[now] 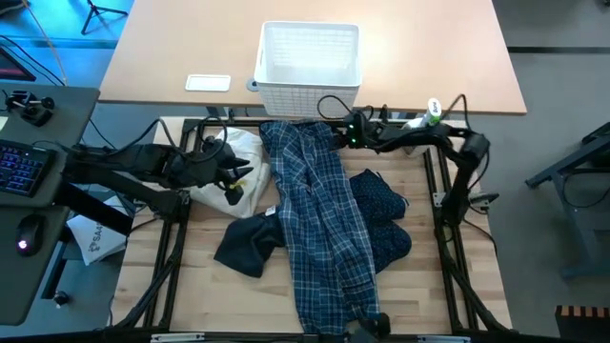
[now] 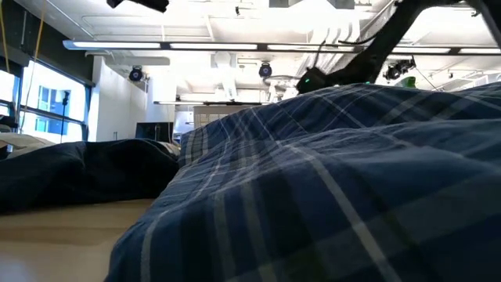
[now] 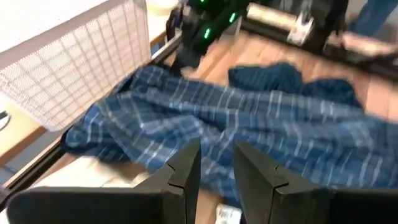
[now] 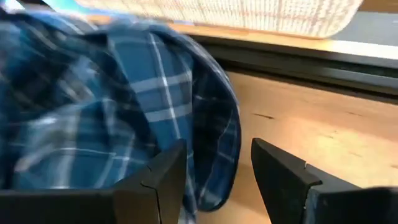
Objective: Fold laundry
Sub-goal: Fold the blue plaid flannel shirt
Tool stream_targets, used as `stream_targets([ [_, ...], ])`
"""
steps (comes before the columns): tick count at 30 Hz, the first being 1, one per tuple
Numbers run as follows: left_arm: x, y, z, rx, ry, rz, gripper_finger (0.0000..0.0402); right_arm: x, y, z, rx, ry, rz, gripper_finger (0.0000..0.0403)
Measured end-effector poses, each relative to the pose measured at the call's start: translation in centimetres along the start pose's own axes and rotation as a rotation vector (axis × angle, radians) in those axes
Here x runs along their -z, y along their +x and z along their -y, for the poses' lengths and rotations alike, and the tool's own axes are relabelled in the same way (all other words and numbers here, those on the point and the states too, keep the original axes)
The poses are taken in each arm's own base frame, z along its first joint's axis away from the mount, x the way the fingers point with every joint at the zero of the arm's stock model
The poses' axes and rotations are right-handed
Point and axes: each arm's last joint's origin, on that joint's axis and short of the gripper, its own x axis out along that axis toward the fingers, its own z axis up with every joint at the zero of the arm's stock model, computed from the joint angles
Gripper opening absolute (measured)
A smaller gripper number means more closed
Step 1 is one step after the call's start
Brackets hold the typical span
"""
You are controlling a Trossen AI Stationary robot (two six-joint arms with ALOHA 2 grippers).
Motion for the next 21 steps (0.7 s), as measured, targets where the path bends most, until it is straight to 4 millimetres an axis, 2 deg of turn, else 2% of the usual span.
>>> stream_targets([
  [3, -0.6, 0.3, -0.2, -0.011, -0.022, 0.043, 0.0078, -0.4, 1.6, 0.0, 0.07, -0.037, -0.088, 0.0173],
  [6, -1.4, 0.5, -0.5, -0.02, -0.015, 0.098, 0.0078, -0.4, 2.8, 0.1, 0.115, -0.082, -0.167, 0.0149],
  [9, -2.1, 0.8, -1.0, -0.044, 0.021, 0.139, 0.0078, -0.6, 3.2, -0.1, 0.109, -0.157, -0.183, 0.0097],
  [12, -2.7, 1.1, -1.7, -0.078, 0.03, 0.172, 0.0078, -1.0, 2.8, -0.4, 0.092, -0.211, -0.183, 0.0025],
  [13, -2.9, 1.2, -1.9, -0.088, 0.032, 0.18, 0.0078, -1.2, 2.4, -0.6, 0.086, -0.231, -0.176, 0.0013],
  [16, -3.1, 1.5, -2.5, -0.121, 0.055, 0.184, 0.0078, -2.9, 0.2, -1.5, 0.074, -0.277, -0.104, 0.0014],
  [21, -3.3, 1.7, -3.3, -0.16, 0.084, 0.179, 0.0078, -5.3, -5.5, -3.3, 0.08, -0.455, 0.07, 0.0005],
])
